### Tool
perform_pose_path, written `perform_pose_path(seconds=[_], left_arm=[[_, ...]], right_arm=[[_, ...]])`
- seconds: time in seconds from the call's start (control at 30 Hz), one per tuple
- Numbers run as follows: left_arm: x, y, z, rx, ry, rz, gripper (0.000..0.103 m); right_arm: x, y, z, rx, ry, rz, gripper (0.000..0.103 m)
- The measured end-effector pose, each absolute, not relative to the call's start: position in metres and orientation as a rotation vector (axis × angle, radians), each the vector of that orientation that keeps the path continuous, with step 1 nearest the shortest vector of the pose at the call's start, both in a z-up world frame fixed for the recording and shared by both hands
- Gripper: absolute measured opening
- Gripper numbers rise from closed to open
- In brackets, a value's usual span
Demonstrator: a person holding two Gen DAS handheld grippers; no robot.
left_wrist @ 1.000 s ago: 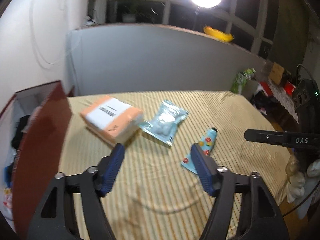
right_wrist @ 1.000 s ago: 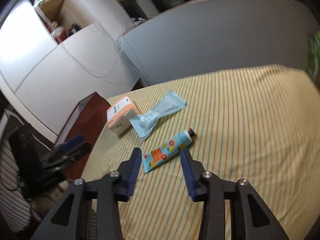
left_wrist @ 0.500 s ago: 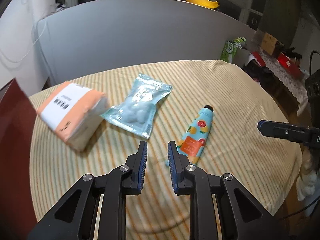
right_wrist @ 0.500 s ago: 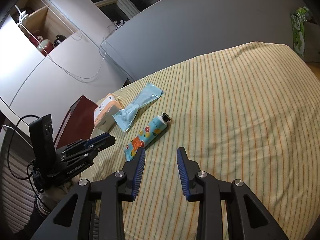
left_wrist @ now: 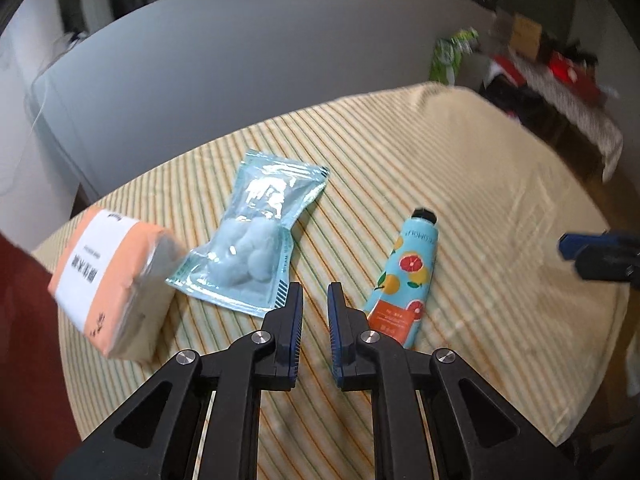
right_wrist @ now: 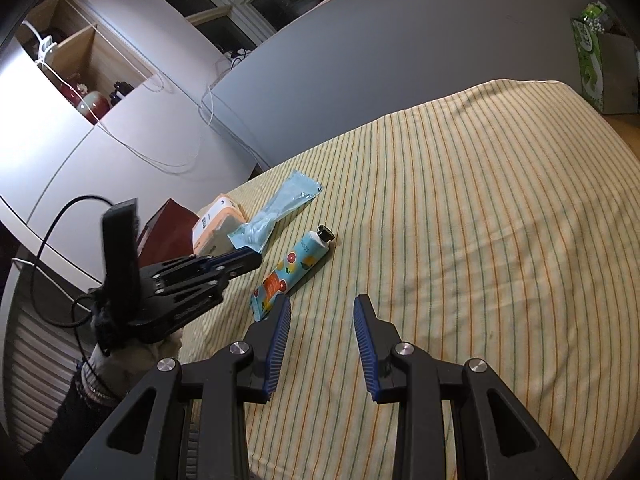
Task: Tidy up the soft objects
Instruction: 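Align left gripper on the cotton pad bag while right gripper aligns on the hand cream tube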
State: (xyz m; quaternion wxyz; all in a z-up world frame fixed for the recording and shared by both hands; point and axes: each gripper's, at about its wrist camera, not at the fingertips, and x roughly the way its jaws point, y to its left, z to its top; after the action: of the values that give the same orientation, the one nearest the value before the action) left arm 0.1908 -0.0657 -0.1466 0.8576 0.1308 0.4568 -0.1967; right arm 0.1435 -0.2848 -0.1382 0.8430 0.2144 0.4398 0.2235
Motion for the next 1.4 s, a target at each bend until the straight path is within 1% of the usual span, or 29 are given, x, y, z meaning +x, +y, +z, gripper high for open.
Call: perform_pose_path(seconds=[0.13,0.2,0.33,0.37,0.7,0.93,1.03,1.07,1.1,1.13,1.17,1.2,1.23,1.33,1.4], left_arm=[[0.19,-0.072,-0.155,0.348,0.978,-0.419,0.011],[0.189,-0.073,-0.155,0.354,0.977,-0.427,0.008],[0.182,-0.08,-0.154,0.329,0.985,-0.456,0.007],[0.179,-0.083,-0.154,0.333,0.979,-0.461,0.004],[0.181,-0.112,-0.156,0.232,0.952,-0.503,0.004],[0.187,-0.151,-0.157,0.192,0.917,-0.541,0.004],[0.189,-0.153,-0.155,0.196,0.921,-0.546,0.01],[0.19,-0.15,-0.153,0.202,0.919,-0.535,0.017],[0.19,-0.146,-0.151,0.207,0.913,-0.521,0.021],[0.189,-0.139,-0.148,0.211,0.909,-0.512,0.033],[0.187,-0.132,-0.145,0.215,0.907,-0.511,0.044],[0.186,-0.124,-0.141,0.222,0.9,-0.506,0.047],[0.187,-0.113,-0.136,0.243,0.887,-0.483,0.052],[0.191,-0.087,-0.13,0.276,0.882,-0.424,0.053],[0.201,-0.07,-0.128,0.263,0.902,-0.388,0.057]], right_arm=[[0.138,-0.291,-0.137,0.456,0.924,0.47,0.03],[0.136,-0.293,-0.136,0.456,0.921,0.468,0.03],[0.133,-0.297,-0.134,0.448,0.911,0.462,0.03],[0.133,-0.297,-0.134,0.45,0.909,0.46,0.03],[0.131,-0.309,-0.137,0.434,0.904,0.426,0.03],[0.131,-0.326,-0.14,0.42,0.904,0.374,0.03],[0.131,-0.333,-0.14,0.416,0.901,0.351,0.03],[0.132,-0.334,-0.14,0.412,0.9,0.35,0.03],[0.132,-0.334,-0.139,0.403,0.899,0.349,0.033],[0.133,-0.333,-0.138,0.389,0.898,0.346,0.036],[0.134,-0.331,-0.138,0.378,0.896,0.343,0.045],[0.135,-0.33,-0.138,0.37,0.894,0.34,0.051],[0.136,-0.327,-0.138,0.363,0.891,0.34,0.051],[0.145,-0.313,-0.14,0.331,0.904,0.356,0.052],[0.152,-0.303,-0.143,0.31,0.912,0.36,0.052]])
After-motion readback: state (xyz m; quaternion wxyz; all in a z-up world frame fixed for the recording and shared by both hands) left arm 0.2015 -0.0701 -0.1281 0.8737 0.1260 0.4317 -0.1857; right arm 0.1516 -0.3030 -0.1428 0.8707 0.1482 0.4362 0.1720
